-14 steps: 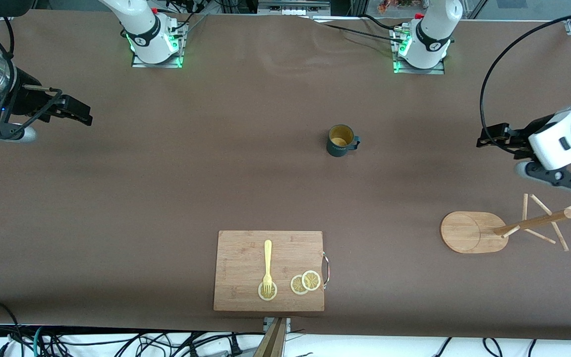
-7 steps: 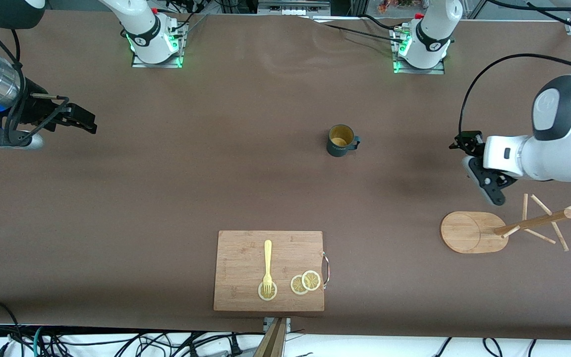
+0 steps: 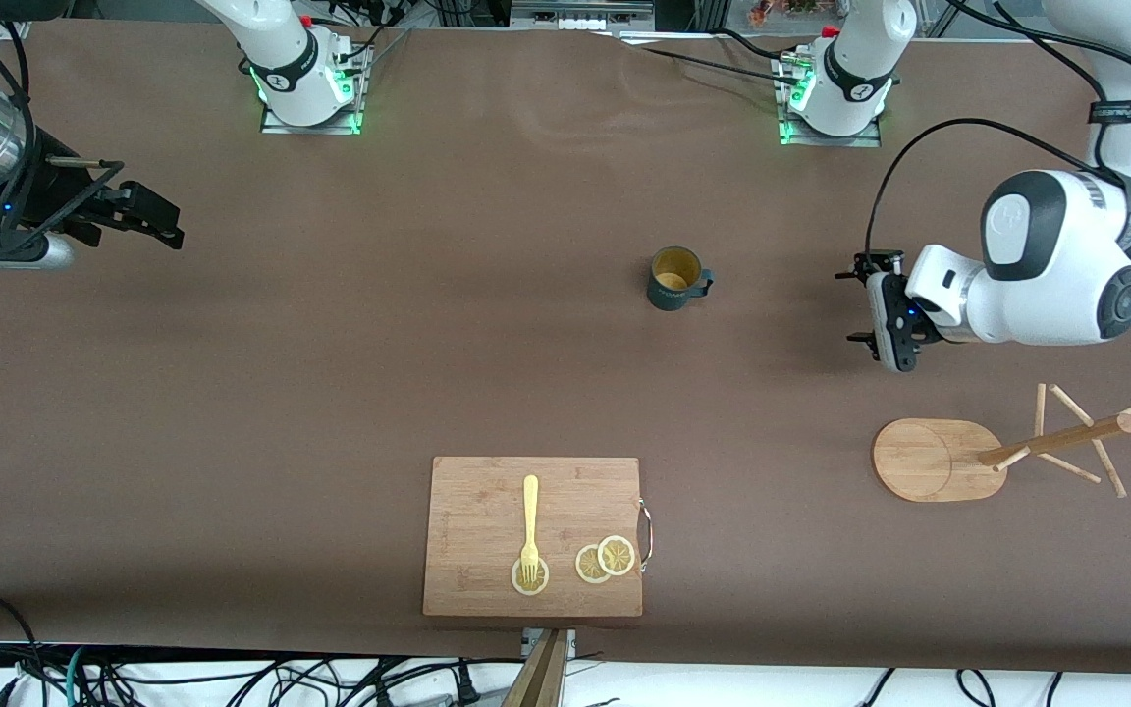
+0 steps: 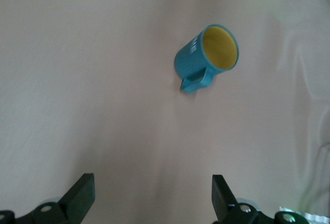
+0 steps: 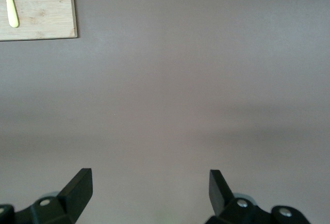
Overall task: Pass cup and hang on rack
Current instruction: 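Move the left gripper toward the teal mug, opening its fingers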
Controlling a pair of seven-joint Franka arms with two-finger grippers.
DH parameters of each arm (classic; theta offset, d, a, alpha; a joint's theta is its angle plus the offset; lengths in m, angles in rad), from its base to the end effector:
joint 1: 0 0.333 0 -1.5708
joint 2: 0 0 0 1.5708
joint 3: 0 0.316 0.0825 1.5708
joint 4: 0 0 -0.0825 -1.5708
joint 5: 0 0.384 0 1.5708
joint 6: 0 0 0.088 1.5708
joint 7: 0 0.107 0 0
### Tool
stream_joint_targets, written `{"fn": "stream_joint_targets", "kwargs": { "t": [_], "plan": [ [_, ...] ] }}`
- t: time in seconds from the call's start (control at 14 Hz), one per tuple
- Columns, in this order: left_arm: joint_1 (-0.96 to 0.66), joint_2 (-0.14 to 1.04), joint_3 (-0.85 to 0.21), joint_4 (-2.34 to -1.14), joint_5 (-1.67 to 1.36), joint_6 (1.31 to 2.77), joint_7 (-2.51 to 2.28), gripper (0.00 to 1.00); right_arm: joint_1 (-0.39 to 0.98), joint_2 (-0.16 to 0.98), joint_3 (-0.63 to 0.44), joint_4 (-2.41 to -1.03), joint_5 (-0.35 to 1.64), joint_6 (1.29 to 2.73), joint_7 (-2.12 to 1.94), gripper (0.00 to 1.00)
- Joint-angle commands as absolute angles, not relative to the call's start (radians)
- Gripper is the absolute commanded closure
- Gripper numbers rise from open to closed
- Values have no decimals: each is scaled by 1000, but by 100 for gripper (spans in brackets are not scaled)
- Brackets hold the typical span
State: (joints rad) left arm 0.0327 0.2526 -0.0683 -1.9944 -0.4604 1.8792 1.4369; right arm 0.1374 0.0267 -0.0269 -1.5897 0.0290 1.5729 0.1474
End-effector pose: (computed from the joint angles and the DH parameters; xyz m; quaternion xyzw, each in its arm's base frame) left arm 0.5571 -0.0523 0.3179 0.7800 -0.5620 -0.0014 0.2752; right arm 0.5577 0.0652 0.6009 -0.9995 0.0188 0.0234 0.0112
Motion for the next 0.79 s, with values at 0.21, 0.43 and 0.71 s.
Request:
{"fn": "stream_joint_targets", "kwargs": {
  "t": [0.21,0.43,0.71],
  "plan": [
    [38,170,-64,-2279,-776,2080,1943,0,117,18,-8,-1588,21,1574,138,0],
    [38,190,-64,-2382,-1001,2114,2222,0,115,20,-12,-1588,26,1572,137,0],
    [38,257,-64,-2436,-1182,2132,2509,0,115,20,-12,-1589,28,1551,138,0]
  ]
}}
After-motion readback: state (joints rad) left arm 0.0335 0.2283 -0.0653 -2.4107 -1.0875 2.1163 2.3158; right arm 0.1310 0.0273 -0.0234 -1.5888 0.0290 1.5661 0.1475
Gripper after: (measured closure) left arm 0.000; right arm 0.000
